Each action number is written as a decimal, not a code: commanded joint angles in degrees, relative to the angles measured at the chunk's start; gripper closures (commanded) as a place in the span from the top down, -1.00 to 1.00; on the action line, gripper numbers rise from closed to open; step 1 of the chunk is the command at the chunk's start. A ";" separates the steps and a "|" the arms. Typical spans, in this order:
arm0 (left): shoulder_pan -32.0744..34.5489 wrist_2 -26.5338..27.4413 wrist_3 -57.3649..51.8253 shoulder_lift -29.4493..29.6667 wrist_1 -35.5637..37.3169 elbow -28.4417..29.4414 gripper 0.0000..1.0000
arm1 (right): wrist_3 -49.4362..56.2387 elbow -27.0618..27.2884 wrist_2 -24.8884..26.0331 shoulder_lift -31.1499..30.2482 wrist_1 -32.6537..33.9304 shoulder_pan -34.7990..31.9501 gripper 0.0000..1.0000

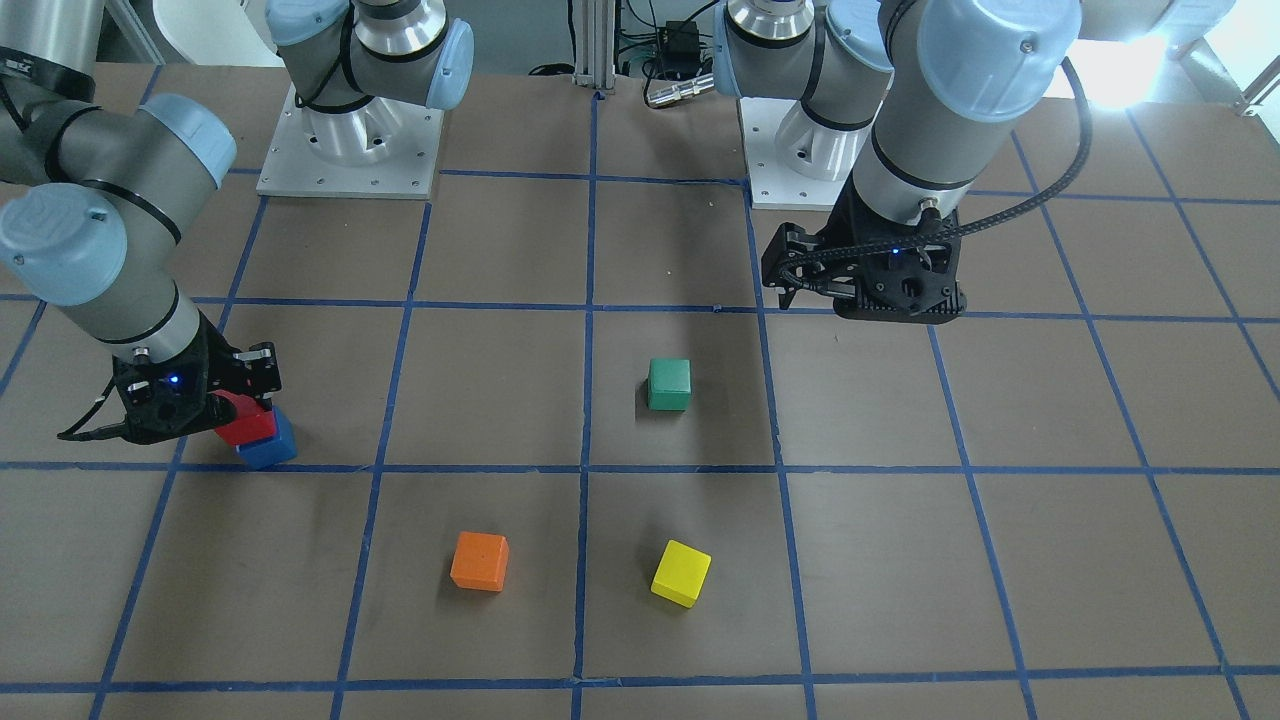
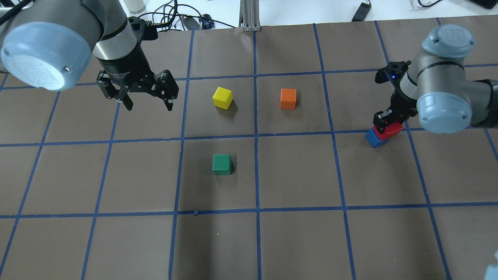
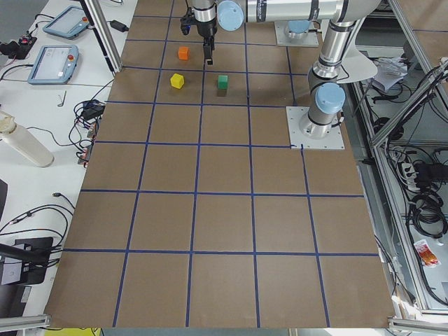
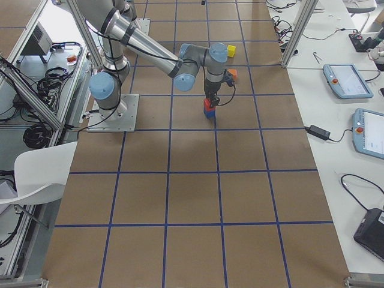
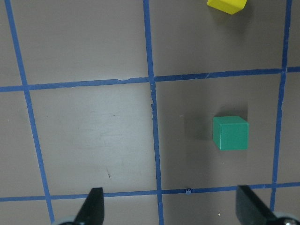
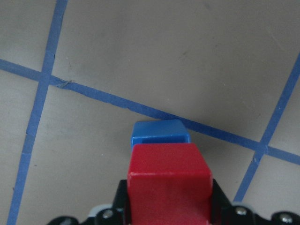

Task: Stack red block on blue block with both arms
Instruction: 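Lower the red cube onto the blue cube with the right gripper, then open the right gripper and raise it off the stack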

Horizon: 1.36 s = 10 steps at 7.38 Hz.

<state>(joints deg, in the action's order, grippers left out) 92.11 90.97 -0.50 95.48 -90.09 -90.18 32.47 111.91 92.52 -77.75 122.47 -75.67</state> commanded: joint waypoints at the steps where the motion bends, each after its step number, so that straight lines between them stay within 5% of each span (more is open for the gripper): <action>1: 0.00 -0.01 0.06 -0.03 0.17 0.09 1.00 | -0.83 0.33 0.03 0.06 0.14 0.00 -0.64; 2: 0.00 0.08 0.06 -0.03 0.18 0.09 1.00 | -1.00 0.24 -0.06 0.15 0.22 0.00 -0.54; 4: 0.00 0.08 0.06 -0.03 0.18 0.09 1.00 | -0.83 0.15 -0.06 0.15 0.22 0.00 0.62; 5: 0.00 0.08 0.06 -0.03 0.18 0.09 1.00 | -0.74 -0.02 0.02 0.41 0.22 0.00 1.00; 8: 0.00 0.08 0.06 0.06 0.26 0.09 1.00 | -0.92 -2.20 0.81 0.24 -0.39 -0.09 1.00; 10: 0.09 -0.01 0.58 0.41 0.26 0.09 1.00 | -5.70 -9.57 -0.06 -1.69 -8.61 -0.70 1.00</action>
<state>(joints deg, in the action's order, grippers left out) 92.13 91.00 -0.28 95.66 -89.84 -90.09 30.43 106.58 92.97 -78.16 118.62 -75.92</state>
